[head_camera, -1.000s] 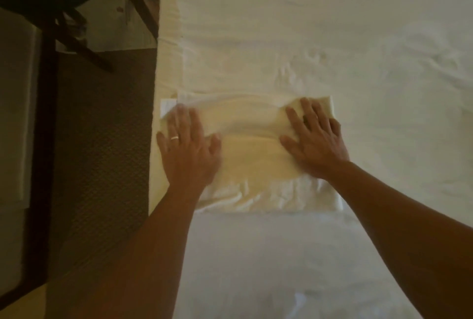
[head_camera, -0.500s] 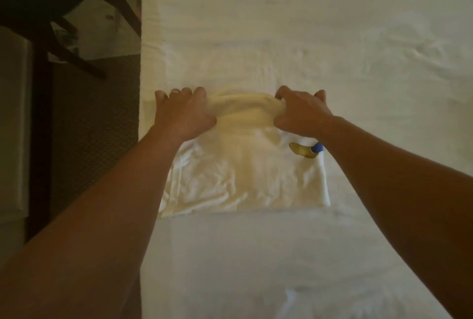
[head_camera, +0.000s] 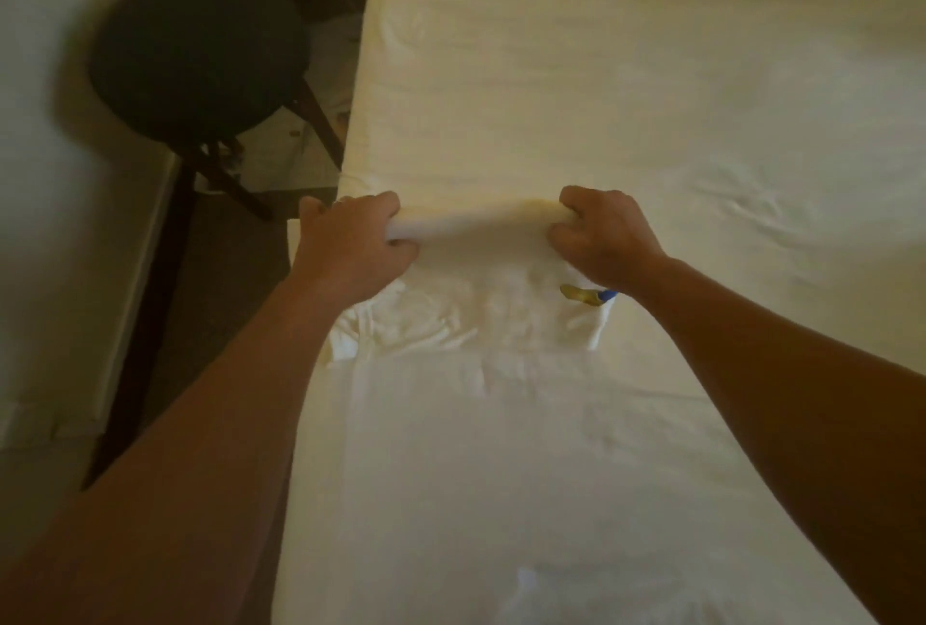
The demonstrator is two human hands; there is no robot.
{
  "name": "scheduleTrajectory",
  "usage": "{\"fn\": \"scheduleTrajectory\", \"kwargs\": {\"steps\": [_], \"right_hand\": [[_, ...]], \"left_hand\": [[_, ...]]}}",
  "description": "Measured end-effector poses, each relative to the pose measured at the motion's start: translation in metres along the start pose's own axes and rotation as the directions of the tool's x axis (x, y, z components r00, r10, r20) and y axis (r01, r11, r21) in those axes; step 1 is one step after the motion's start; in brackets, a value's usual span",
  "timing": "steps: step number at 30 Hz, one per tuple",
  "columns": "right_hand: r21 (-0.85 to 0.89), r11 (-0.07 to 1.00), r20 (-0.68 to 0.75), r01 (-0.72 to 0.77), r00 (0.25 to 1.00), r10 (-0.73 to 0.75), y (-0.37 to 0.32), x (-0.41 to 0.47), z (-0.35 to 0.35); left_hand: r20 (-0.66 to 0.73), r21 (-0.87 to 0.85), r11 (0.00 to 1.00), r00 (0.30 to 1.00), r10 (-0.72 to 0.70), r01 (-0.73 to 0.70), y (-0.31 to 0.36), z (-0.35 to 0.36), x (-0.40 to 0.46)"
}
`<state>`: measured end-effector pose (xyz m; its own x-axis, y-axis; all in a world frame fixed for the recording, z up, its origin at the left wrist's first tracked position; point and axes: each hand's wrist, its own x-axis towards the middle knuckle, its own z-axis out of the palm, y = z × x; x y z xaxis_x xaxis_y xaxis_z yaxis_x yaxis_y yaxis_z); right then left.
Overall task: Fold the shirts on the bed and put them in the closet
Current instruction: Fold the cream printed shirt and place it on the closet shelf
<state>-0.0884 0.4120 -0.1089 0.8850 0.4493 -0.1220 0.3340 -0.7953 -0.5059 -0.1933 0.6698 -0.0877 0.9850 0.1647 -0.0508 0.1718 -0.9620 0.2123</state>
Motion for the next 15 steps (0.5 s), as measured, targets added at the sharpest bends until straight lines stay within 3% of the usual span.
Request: {"fn": "scheduleTrajectory", "kwargs": {"steps": [4, 7, 10, 12, 15], "right_hand": [[0.044, 0.99, -0.159, 0.135, 0.979, -0.126, -0.007, -0.019, -0.041], [-0.076, 0.975, -0.156, 0.209, 0.963, -0.218, -0.001, -0.044, -0.039], [-0.204, 0.945, 0.005, 0.258, 0.965, -0.262, 0.023, -0.075, -0.012], [-0.319, 0.905, 0.208, 0.281, 0.953, -0.222, 0.041, -0.104, 0.015], [-0.398, 0.85, 0.493, 0.345, 0.862, -0.119, 0.066, -0.151, 0.058]], "left_hand": [[-0.225, 0.0, 0.999, 0.973, 0.047, -0.049, 0.016, -0.027, -0.03], [-0.25, 0.072, 0.997, 0.967, 0.043, -0.026, 0.024, -0.014, -0.063], [-0.146, 0.175, 0.984, 0.988, 0.049, -0.023, 0.029, 0.024, -0.103], [-0.003, 0.241, 0.968, 0.998, 0.069, -0.067, 0.033, 0.062, -0.136], [0.215, 0.248, 0.958, 0.972, 0.092, -0.146, 0.041, 0.116, -0.181]]}}
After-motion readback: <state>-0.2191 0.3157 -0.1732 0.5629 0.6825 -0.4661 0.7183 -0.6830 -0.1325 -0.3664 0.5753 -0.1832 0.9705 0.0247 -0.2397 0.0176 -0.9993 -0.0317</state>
